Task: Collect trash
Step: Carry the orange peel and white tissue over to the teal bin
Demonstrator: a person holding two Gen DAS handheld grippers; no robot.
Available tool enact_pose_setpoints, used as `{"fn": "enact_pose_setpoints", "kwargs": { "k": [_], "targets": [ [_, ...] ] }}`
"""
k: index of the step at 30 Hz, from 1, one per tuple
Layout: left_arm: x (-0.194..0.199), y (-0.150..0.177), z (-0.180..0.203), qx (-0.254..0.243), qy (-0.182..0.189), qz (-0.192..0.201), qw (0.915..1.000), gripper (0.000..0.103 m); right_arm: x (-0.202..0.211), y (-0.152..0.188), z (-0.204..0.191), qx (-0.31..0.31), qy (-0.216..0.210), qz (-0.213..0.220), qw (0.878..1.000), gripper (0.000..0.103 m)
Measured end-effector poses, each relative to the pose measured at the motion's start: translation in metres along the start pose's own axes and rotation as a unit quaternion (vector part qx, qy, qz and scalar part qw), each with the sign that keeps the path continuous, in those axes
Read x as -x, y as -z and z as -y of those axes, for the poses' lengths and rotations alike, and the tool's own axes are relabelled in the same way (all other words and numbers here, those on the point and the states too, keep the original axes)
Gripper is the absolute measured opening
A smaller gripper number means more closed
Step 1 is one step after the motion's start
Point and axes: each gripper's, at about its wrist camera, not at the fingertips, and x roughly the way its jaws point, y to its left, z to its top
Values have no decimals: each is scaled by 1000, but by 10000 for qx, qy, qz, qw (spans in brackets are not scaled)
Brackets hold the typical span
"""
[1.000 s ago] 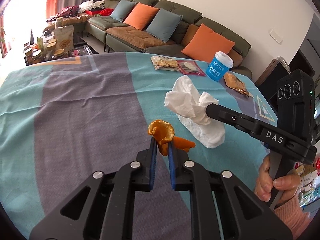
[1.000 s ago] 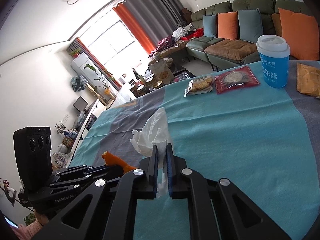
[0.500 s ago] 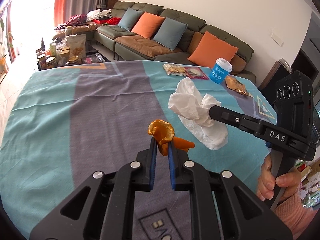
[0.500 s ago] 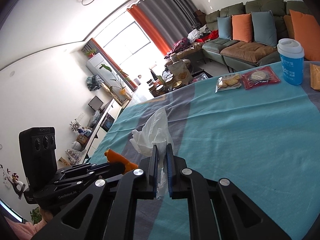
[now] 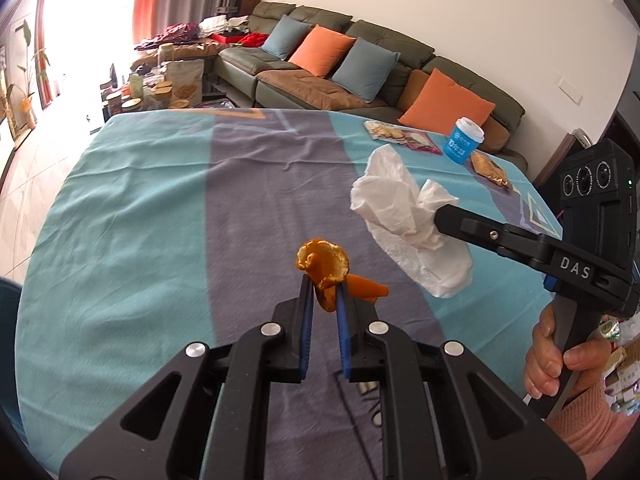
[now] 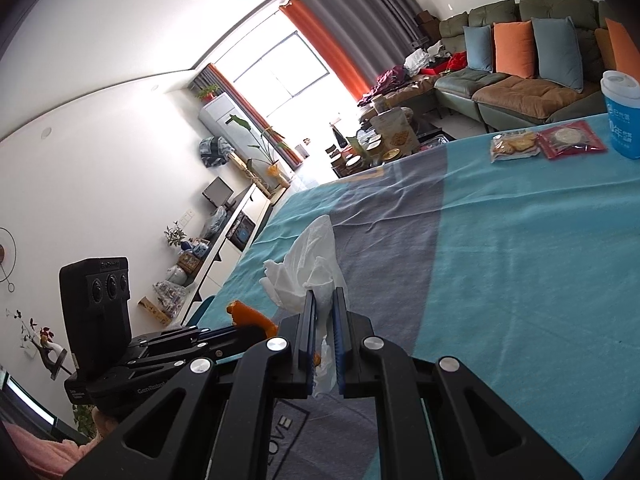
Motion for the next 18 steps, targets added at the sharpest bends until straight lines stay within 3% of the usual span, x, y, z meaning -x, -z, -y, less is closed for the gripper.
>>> {"fn": "enact_pose_setpoints", "kwargs": {
  "k": [18],
  "targets": [
    [28,18,-31,211,-311,117,9992,12,-23,12,-29,150,-332,-228,9991,7]
  ]
}}
